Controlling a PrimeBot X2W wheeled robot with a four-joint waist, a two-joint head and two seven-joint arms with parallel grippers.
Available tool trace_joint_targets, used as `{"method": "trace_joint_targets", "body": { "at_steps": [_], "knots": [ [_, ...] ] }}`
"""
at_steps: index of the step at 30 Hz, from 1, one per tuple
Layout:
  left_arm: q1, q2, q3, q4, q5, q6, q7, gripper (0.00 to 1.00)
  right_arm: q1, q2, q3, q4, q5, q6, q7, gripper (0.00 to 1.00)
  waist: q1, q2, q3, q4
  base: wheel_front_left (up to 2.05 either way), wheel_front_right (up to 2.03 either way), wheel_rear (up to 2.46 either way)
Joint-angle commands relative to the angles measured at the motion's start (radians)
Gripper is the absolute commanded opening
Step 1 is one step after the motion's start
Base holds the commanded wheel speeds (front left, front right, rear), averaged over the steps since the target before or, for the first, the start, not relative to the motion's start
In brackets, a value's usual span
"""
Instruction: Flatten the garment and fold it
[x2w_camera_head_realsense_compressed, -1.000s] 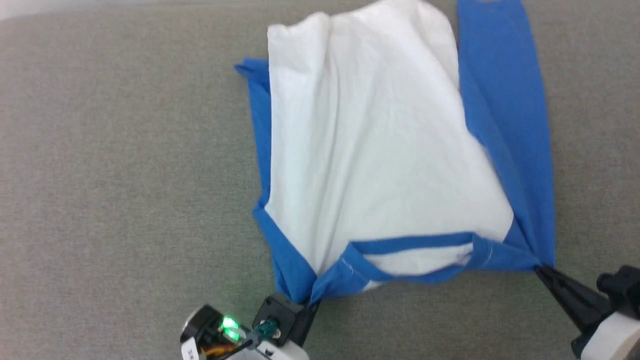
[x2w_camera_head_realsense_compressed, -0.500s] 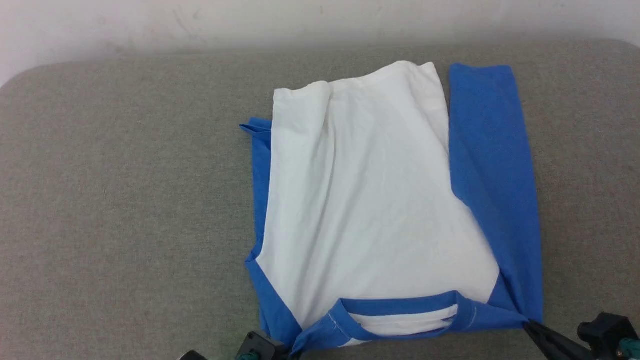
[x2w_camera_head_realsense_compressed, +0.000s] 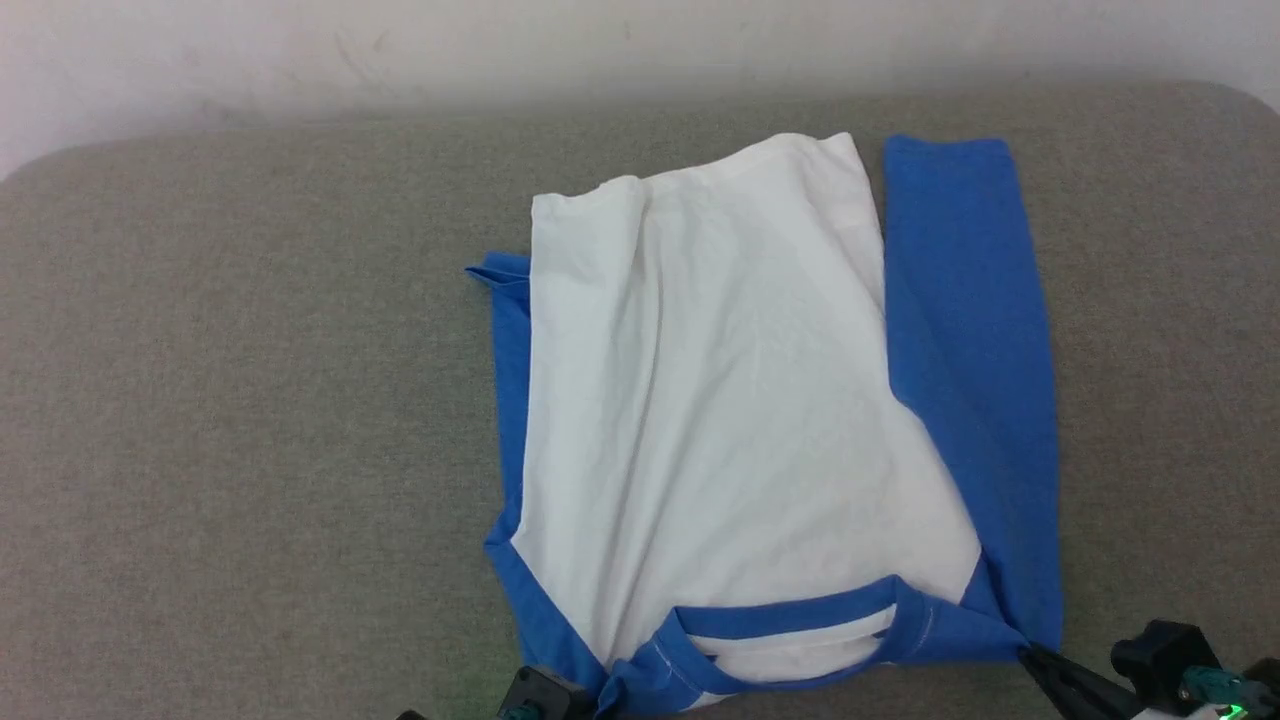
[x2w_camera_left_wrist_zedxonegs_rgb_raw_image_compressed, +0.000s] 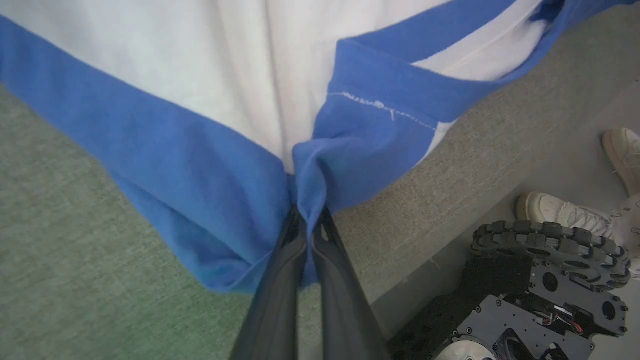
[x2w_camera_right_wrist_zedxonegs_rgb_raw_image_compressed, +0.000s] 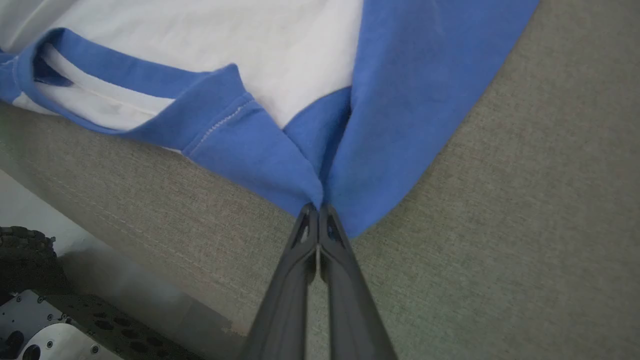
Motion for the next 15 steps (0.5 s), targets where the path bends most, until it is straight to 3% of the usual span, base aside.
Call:
{"method": "trace_joint_targets", "body": {
  "at_steps": [1,2,6,9,12,15],
  "knots": [
    [-0.017,-0.004,0.0,0.013,0.005,0.003,-0.007,0.94,-0.014,0.008,0.001,0.009,-0.006,-0.002,-0.009,0.84,0.0,-0.0001,-0.005,-0.001,0.0,0.0,0.0],
    [-0.018,-0.009,0.002,0.022,0.004,0.005,-0.018,1.0,-0.018,0.013,0.003,0.02,-0.006,-0.002,-0.016,1.0,0.0,-0.0001,-0.007,0.0,0.0,0.0,0.0],
    [-0.012,-0.019,0.023,0.012,-0.001,0.027,-0.058,1.0,-0.015,0.025,-0.001,0.021,0.03,-0.002,-0.033,1.0,0.0,-0.0001,-0.014,0.004,0.0,0.0,0.0],
    [0.016,-0.017,0.064,-0.067,-0.022,0.067,-0.093,1.0,0.007,0.025,-0.053,-0.032,0.09,-0.002,-0.041,1.0,0.0,-0.0001,-0.016,0.01,0.0,0.0,0.0],
    [0.057,-0.014,0.141,-0.208,-0.058,0.119,-0.164,1.0,0.043,0.041,-0.176,-0.114,0.142,-0.002,-0.054,1.0,0.0,-0.0001,-0.015,0.021,0.0,0.0,0.0],
    [0.083,-0.009,0.218,-0.337,-0.049,0.179,-0.26,1.0,0.07,0.115,-0.366,-0.199,0.105,-0.002,-0.1,1.0,0.0,-0.0001,-0.006,0.029,0.0,0.0,0.0]
  ]
}}
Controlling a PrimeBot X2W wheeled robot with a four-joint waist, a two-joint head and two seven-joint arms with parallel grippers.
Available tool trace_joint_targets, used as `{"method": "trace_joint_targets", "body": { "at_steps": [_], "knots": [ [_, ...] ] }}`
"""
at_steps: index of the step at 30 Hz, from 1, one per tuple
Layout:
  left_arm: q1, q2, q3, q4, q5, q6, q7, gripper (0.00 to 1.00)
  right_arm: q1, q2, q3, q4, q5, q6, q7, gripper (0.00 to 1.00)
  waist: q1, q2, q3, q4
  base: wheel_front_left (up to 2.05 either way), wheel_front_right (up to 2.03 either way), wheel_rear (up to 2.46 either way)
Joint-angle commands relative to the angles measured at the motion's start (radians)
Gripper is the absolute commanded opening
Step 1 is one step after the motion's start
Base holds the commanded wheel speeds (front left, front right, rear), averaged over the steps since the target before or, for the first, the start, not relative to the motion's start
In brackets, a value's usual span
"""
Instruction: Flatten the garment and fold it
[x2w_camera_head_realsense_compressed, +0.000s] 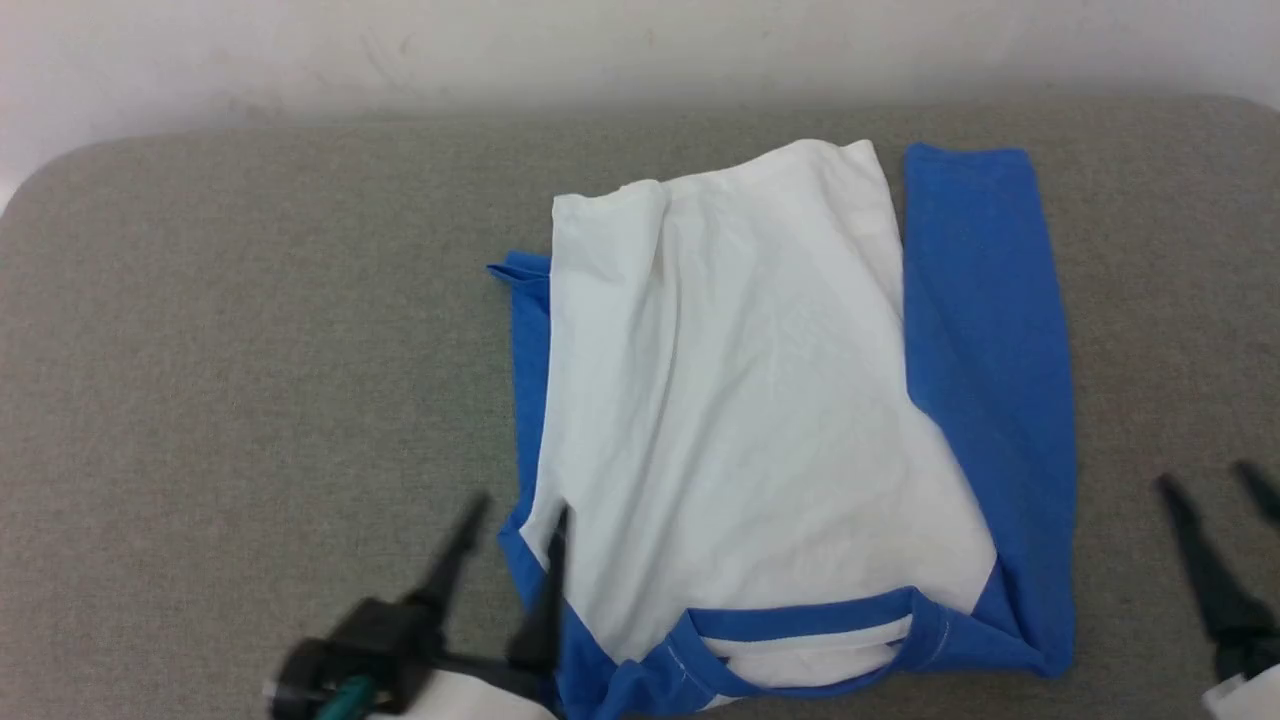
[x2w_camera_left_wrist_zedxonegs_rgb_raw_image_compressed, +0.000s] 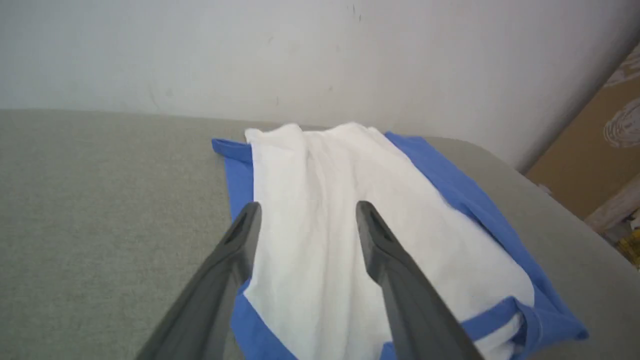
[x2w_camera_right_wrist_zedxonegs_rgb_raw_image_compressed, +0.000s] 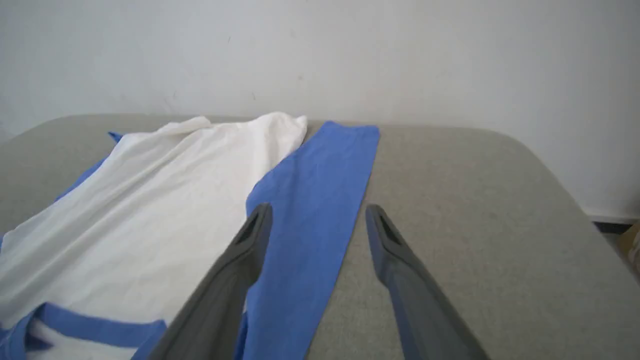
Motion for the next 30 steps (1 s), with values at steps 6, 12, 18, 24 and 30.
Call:
{"method": "trace_joint_targets", "body": {
  "at_steps": [6,12,18,24,30],
  "knots": [
    [0.002,-0.065,0.135,-0.074,0.181,0.154,-0.124,1.0,0.015,0.266,-0.199,-0.138,-0.201,-0.002,-0.097,1.0,0.0,-0.0001,0.038,0.007,0.0,0.0,0.0],
    [0.016,-0.193,0.201,-0.079,0.341,0.174,-0.125,1.0,0.02,0.388,-0.197,-0.145,-0.313,-0.002,-0.153,1.0,0.0,-0.0001,0.067,0.006,0.0,0.0,0.0],
    [-0.074,-0.207,0.232,-0.014,0.383,0.07,-0.125,1.0,-0.009,0.39,-0.181,-0.14,-0.318,-0.002,-0.158,1.0,0.0,-0.0001,0.099,-0.001,0.0,0.0,0.0],
    [-0.38,-0.065,0.217,0.078,0.433,-0.119,0.058,1.0,-0.039,0.352,-0.172,-0.154,-0.286,-0.002,-0.148,1.0,0.0,-0.0001,0.17,0.009,0.0,0.0,0.0],
    [-0.743,0.018,0.186,0.202,0.41,-0.355,0.369,1.0,-0.078,0.298,-0.156,-0.151,-0.226,-0.002,-0.147,1.0,0.0,-0.0001,0.281,0.007,0.0,0.0,0.0]
  ]
}}
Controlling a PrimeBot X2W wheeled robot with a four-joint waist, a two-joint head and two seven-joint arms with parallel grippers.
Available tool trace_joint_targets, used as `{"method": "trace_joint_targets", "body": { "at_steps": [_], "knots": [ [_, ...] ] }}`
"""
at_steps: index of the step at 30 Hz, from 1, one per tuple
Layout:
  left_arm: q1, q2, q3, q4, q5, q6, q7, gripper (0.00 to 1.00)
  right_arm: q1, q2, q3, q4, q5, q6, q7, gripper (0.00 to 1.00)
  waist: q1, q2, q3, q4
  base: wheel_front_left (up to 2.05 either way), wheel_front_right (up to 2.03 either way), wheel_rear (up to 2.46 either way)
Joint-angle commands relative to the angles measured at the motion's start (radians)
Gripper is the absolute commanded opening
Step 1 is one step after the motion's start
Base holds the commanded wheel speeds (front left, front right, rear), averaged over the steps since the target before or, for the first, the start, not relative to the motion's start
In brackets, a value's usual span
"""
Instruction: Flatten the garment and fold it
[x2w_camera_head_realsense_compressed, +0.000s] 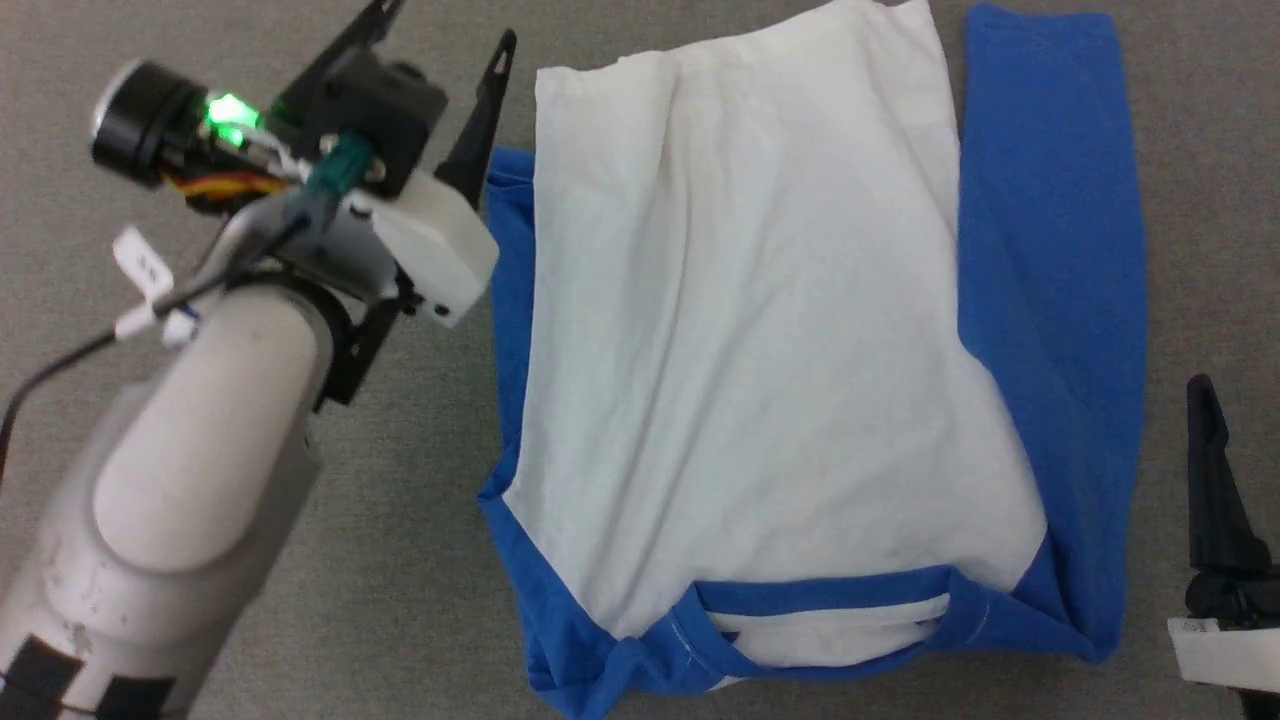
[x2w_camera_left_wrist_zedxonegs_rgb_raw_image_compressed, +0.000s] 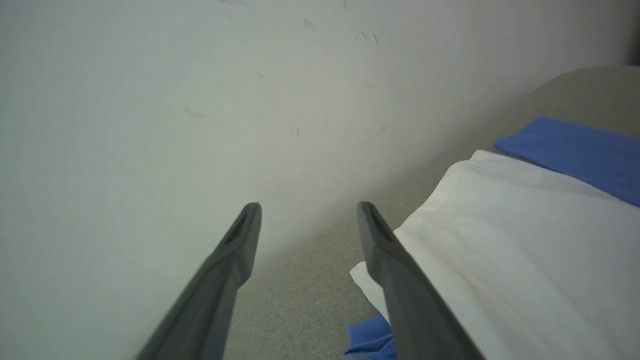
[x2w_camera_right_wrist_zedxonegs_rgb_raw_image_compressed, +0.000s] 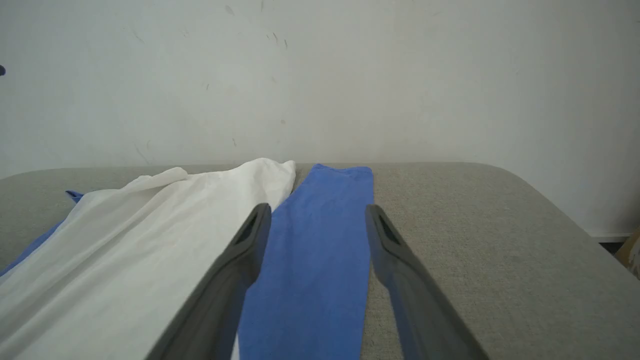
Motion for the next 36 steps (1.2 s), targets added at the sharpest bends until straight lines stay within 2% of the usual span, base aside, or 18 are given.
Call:
{"method": "trace_joint_targets", "body": {
  "at_steps": [1,2,4,8,14,19,26,27,28,29,36],
  "knots": [
    [-0.047,0.015,-0.012,0.048,-0.018,-0.05,0.048,1.0,-0.025,-0.013,0.009,0.004,0.019,-0.001,-0.005,1.0,-0.0002,-0.0001,0.083,-0.004,0.0,0.0,0.0],
    [-0.082,0.022,-0.018,0.082,-0.034,-0.086,0.088,1.0,-0.036,-0.02,0.013,0.006,0.03,-0.001,-0.008,1.0,-0.0002,-0.0001,0.099,-0.008,0.0,0.0,0.0],
    [-0.135,0.034,-0.037,0.126,-0.056,-0.128,0.163,1.0,-0.055,-0.038,0.021,0.008,0.047,-0.001,-0.014,1.0,-0.0002,-0.0001,0.131,-0.018,0.0,0.0,0.0],
    [-0.2,0.064,-0.1,0.157,-0.086,-0.164,0.279,1.0,-0.08,-0.068,0.025,0.013,0.07,-0.001,-0.024,1.0,-0.0002,-0.0001,0.181,-0.03,0.0,0.0,0.0],
    [-0.234,0.13,-0.193,0.133,-0.157,-0.175,0.396,1.0,-0.096,-0.093,0.022,0.03,0.087,-0.001,-0.037,1.0,-0.0002,-0.0001,0.225,-0.035,0.0,0.0,0.0],
    [-0.253,0.185,-0.236,0.098,-0.189,-0.176,0.425,1.0,-0.106,-0.108,0.031,0.037,0.097,-0.001,-0.043,1.0,-0.0002,-0.0001,0.246,-0.029,0.0,0.0,0.0],
    [-0.264,0.184,-0.244,0.097,-0.189,-0.171,0.404,1.0,-0.125,-0.133,0.033,0.043,0.117,-0.001,-0.048,1.0,-0.0002,-0.0001,0.277,-0.027,0.0,0.0,0.0],
    [-0.264,0.182,-0.246,0.103,-0.19,-0.171,0.406,0.82,-0.127,-0.137,0.031,0.045,0.12,-0.001,-0.049,1.0,-0.0002,-0.0001,0.28,-0.028,0.0,0.0,0.0],
    [-0.262,0.181,-0.249,0.109,-0.192,-0.171,0.407,0.11,-0.129,-0.139,0.03,0.048,0.123,-0.001,-0.05,1.0,-0.0002,-0.0001,0.282,-0.029,0.0,0.0,0.0],
    [-0.26,0.179,-0.248,0.115,-0.197,-0.17,0.407,0.0,-0.131,-0.141,0.029,0.05,0.125,-0.001,-0.05,1.0,-0.0002,-0.0001,0.284,-0.029,0.0,0.0,0.0],
    [-0.255,0.178,-0.23,0.126,-0.197,-0.137,0.358,0.0,-0.138,-0.133,0.027,0.069,0.124,-0.001,-0.053,1.0,-0.0002,-0.0001,0.262,-0.026,0.0,0.0,0.0]
  ]
}}
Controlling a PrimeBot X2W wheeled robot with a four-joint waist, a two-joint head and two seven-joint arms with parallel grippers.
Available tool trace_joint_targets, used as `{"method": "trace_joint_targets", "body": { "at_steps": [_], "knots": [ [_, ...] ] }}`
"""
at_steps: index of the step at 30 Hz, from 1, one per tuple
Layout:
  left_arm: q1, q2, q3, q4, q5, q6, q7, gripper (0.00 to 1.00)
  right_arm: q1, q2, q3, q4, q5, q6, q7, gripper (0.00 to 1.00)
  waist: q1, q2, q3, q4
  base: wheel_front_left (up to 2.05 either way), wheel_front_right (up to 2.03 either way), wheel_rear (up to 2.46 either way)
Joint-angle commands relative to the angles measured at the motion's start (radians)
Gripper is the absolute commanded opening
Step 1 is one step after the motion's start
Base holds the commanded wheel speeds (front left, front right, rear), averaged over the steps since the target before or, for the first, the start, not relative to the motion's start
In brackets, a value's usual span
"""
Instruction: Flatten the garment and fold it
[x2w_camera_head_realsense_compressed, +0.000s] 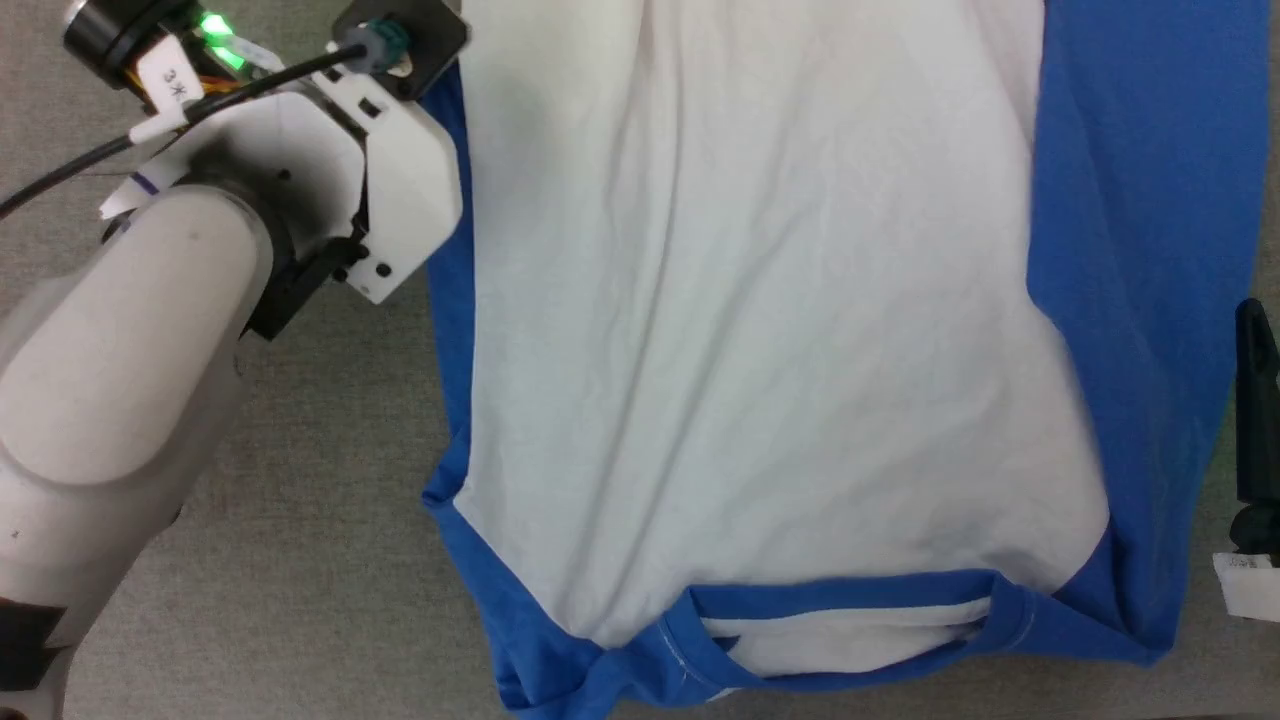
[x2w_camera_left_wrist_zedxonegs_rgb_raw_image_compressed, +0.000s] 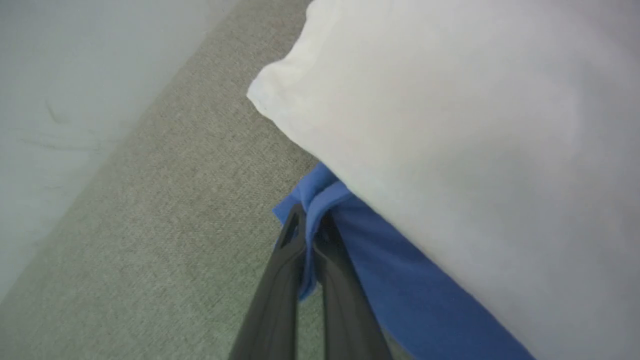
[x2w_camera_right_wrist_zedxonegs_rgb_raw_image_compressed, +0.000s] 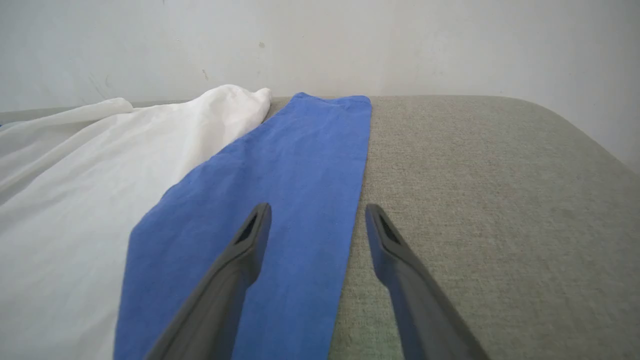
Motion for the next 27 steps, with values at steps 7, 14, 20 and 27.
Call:
{"method": "trace_joint_targets", "body": {
  "at_steps": [7,14,20,27],
  "knots": [
    [0.033,0.013,0.039,0.011,-0.02,0.053,-0.049,0.0,0.001,0.023,0.014,0.017,-0.007,-0.001,-0.01,1.0,0.0,0.0,-0.102,0.02,0.0,0.0,0.0],
    [0.094,0.08,0.076,-0.027,-0.079,0.055,-0.039,0.0,0.039,0.075,0.03,0.028,-0.04,-0.001,0.01,1.0,0.0,0.0,-0.247,0.043,0.0,0.0,0.0],
    [0.158,0.166,0.116,-0.081,-0.136,0.059,-0.005,0.0,0.072,0.14,0.04,0.026,-0.078,-0.001,0.041,1.0,0.0,0.0,-0.357,0.053,0.0,0.0,0.0],
    [0.262,0.275,0.184,-0.155,-0.21,0.099,0.032,0.0,0.114,0.206,0.033,0.015,-0.118,-0.001,0.071,1.0,0.0,0.0,-0.436,0.068,0.0,0.0,0.0]
  ]
}}
